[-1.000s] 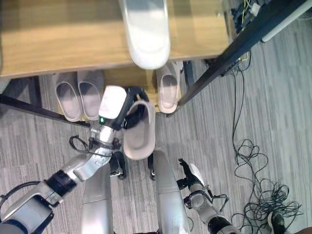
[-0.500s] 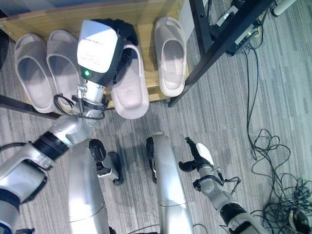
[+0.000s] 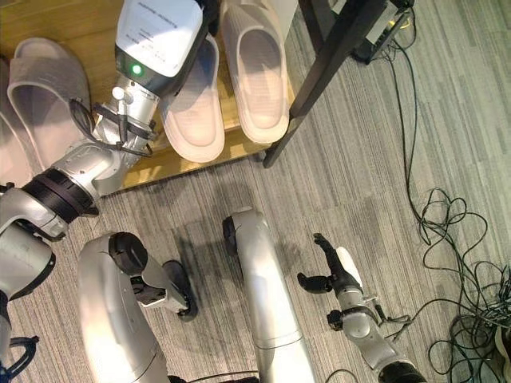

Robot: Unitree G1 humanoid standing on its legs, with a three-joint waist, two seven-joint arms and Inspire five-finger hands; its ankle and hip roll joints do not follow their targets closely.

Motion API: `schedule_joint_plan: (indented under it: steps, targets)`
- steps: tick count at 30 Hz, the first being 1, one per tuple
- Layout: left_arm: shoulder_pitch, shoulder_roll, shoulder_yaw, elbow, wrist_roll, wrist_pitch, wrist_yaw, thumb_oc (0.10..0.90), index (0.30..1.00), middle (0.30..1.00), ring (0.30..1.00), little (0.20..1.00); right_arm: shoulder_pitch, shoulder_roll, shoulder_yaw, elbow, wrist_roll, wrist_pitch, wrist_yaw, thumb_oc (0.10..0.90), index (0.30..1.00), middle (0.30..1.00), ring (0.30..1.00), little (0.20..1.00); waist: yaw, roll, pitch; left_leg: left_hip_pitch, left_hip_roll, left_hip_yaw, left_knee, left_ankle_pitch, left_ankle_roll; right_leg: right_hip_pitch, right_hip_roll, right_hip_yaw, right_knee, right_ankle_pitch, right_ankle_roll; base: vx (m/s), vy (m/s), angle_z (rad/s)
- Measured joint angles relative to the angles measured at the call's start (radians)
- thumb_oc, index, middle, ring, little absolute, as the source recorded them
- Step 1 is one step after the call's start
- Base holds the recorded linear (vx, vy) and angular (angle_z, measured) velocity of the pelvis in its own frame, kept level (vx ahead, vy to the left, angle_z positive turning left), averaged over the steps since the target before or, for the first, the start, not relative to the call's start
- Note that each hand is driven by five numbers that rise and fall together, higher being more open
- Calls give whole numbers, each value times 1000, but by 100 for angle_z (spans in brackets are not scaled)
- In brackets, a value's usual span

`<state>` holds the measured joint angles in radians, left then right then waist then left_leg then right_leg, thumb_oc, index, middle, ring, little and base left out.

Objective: Arrange the slippers neatly on the shoe rack.

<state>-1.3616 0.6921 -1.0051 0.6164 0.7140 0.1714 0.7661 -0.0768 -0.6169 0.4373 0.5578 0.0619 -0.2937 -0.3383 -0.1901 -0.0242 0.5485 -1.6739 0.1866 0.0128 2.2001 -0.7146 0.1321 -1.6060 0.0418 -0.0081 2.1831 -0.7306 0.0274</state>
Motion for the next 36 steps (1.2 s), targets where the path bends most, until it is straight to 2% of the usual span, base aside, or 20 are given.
schedule_joint_plan:
  steps: [5, 6, 9, 11, 14, 19, 20, 23, 25, 29, 32, 36]
  targets:
    - [-48, -94, -16, 85, 7, 4, -43, 400, 300, 300, 300, 300, -7, -23, -2, -17, 24, -12, 8, 800, 900, 900, 900, 900, 0, 0, 0, 2, -15, 0, -14, 2, 2, 8, -9, -1, -14, 0, 1, -5, -16, 5]
    - [-55, -96, -16, 92, 6, 4, -63, 800, 900, 900, 900, 900, -7, -23, -2, -12, 30, -12, 11, 800, 900, 900, 900, 900, -1, 0, 0, 2, -15, 3, -19, 2, 2, 7, -11, 0, -19, -1, 0, 0, 0, 0]
    - [-59, -103, -11, 92, -6, 2, -102, 800, 900, 900, 900, 900, -18, -23, -1, -11, 39, -8, 15, 800, 900, 900, 900, 900, 2, 0, 0, 2, -17, 3, -22, 2, 2, 8, -13, -1, -19, -4, -2, 5, -40, 4]
    - [-79, -148, -10, 148, -14, 3, -165, 800, 900, 900, 900, 900, -45, -23, 0, -10, 40, -3, 26, 800, 900, 900, 900, 900, 1, 0, 0, 2, -28, 4, -23, 4, 4, 11, -23, 0, -17, -8, -6, 4, -22, 10]
    - [-91, -183, -8, 205, -51, 3, -178, 800, 900, 900, 900, 900, -53, -23, 3, -12, 39, -5, 29, 800, 900, 900, 900, 900, 1, -1, 0, 1, -30, 6, -24, 4, 4, 12, -26, 1, -16, -11, -5, -5, -8, 4]
    - [-138, -150, -8, 197, -88, -9, -191, 800, 900, 900, 900, 900, -46, -32, 3, -3, 39, -5, 45, 800, 900, 900, 900, 900, -1, -2, 0, 1, -36, 11, -24, 4, 5, 14, -35, 4, -7, -19, -4, -5, -37, 8]
    - [-138, -130, 4, 136, -120, -8, -224, 800, 900, 900, 900, 900, -40, -31, 3, 9, 39, -1, 46, 800, 900, 900, 900, 900, 1, -3, 0, 2, -51, 11, -23, 9, 1, 19, -49, 4, -1, -27, -10, 0, -42, 18]
    - [-134, -82, 28, -7, -119, -15, -278, 800, 900, 900, 900, 900, -40, -30, 3, 6, 38, 12, 49, 800, 900, 900, 900, 900, 13, -11, 0, 1, -60, 12, -23, 14, -1, 21, -58, 3, 8, -34, -15, 3, -27, 15]
    - [-134, -78, 39, -55, -119, -23, -293, 800, 900, 900, 900, 900, -39, -29, 4, 6, 37, 20, 50, 800, 900, 900, 900, 900, 19, -11, 0, 1, -68, 12, -23, 17, -3, 26, -64, 4, 12, -40, -14, -3, -14, 10]
    - [-127, -86, 64, -77, -119, -27, -304, 800, 900, 900, 900, 900, -59, -21, 15, 19, 21, 32, 47, 800, 900, 900, 900, 900, 32, -11, -1, 1, -76, 12, -24, 19, -3, 32, -71, 2, 14, -45, -14, -7, -33, 7]
    - [-119, -119, 75, -119, -123, -35, -344, 800, 900, 900, 900, 900, -74, 41, 45, 125, -23, 51, 45, 800, 900, 900, 900, 900, 42, -12, -1, 1, -91, 16, -25, 23, -3, 39, -89, 5, 23, -61, -17, -6, 5, 18]
    - [-112, -130, 86, -118, -160, -46, -382, 800, 900, 900, 900, 900, -74, 74, 70, 121, -23, 70, 48, 800, 900, 900, 900, 900, 40, -12, -1, 2, -99, 19, -23, 24, -3, 41, -93, 9, 28, -64, -14, -6, -1, 2]
